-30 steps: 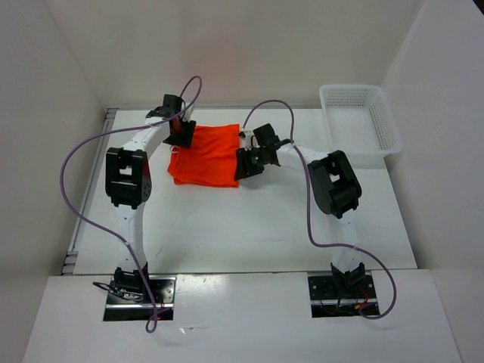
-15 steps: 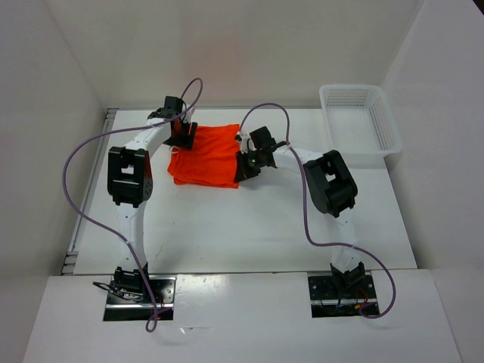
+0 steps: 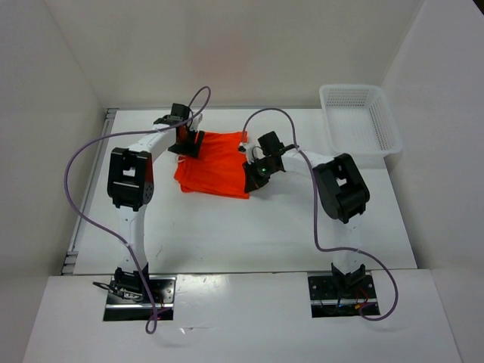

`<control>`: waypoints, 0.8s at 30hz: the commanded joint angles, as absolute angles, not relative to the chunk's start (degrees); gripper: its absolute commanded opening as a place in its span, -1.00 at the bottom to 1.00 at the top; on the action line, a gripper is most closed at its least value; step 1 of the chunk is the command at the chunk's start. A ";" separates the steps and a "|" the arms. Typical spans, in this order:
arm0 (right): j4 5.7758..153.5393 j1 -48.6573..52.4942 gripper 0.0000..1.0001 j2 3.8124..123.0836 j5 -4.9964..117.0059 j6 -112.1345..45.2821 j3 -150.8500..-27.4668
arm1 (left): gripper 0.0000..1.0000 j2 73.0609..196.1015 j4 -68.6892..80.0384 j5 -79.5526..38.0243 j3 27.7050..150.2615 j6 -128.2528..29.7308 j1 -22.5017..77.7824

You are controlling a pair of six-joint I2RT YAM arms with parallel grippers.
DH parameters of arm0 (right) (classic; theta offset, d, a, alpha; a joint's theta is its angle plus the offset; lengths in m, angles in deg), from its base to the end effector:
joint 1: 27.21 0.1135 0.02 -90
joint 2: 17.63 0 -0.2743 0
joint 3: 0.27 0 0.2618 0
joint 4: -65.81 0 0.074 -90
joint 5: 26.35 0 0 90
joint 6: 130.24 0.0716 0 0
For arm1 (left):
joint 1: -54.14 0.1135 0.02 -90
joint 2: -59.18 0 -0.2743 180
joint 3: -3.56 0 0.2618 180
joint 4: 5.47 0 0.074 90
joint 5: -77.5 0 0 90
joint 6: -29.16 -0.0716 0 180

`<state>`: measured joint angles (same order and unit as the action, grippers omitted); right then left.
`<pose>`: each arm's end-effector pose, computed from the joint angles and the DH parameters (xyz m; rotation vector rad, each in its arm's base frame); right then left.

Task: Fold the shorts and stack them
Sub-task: Fold the shorts

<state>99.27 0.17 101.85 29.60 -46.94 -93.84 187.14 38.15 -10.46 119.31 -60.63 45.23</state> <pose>0.3886 0.2464 0.1232 -0.9633 2.4043 0.9044 0.5204 -0.0790 0.1540 0.1791 2.5381 -0.0170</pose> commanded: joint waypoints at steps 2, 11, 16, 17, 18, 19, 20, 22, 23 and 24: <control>112.70 -2.42 -0.99 93.22 27.52 -65.94 -87.11 | 0.57 182.84 41.62 -14.34 118.33 -60.84 44.21; 117.82 -5.06 -0.99 83.98 27.36 -71.81 -76.38 | 0.69 180.46 46.36 -22.24 114.29 -60.84 40.08; 117.29 -5.06 0.52 81.60 27.43 -68.37 -76.09 | 0.74 180.46 45.83 -25.59 115.07 -60.84 38.93; 117.29 -5.06 0.59 81.60 28.57 -68.37 -76.62 | 0.77 180.99 45.83 -26.21 115.08 -60.84 38.93; 117.99 -5.06 0.63 80.90 29.19 -68.37 -77.33 | 0.77 180.99 45.83 -26.21 116.38 -60.84 38.93; 118.61 -5.58 0.69 80.89 29.19 -68.97 -79.07 | 0.81 180.99 45.83 -26.21 116.92 -60.84 38.93; 118.61 -6.63 0.69 80.20 29.71 -68.98 -80.13 | 0.84 180.21 45.83 -26.21 117.44 -60.84 38.93; 120.01 -9.96 0.74 79.66 29.72 -68.98 -84.09 | 0.98 178.46 45.83 -25.60 118.50 -60.84 38.93; 120.02 -11.11 0.74 79.66 28.94 -68.98 -85.58 | 0.98 177.57 46.36 -25.60 119.37 -60.84 38.93; 120.02 -12.17 0.74 79.14 28.93 -68.28 -88.81 | 0.98 176.61 46.36 -25.08 119.38 -60.84 38.93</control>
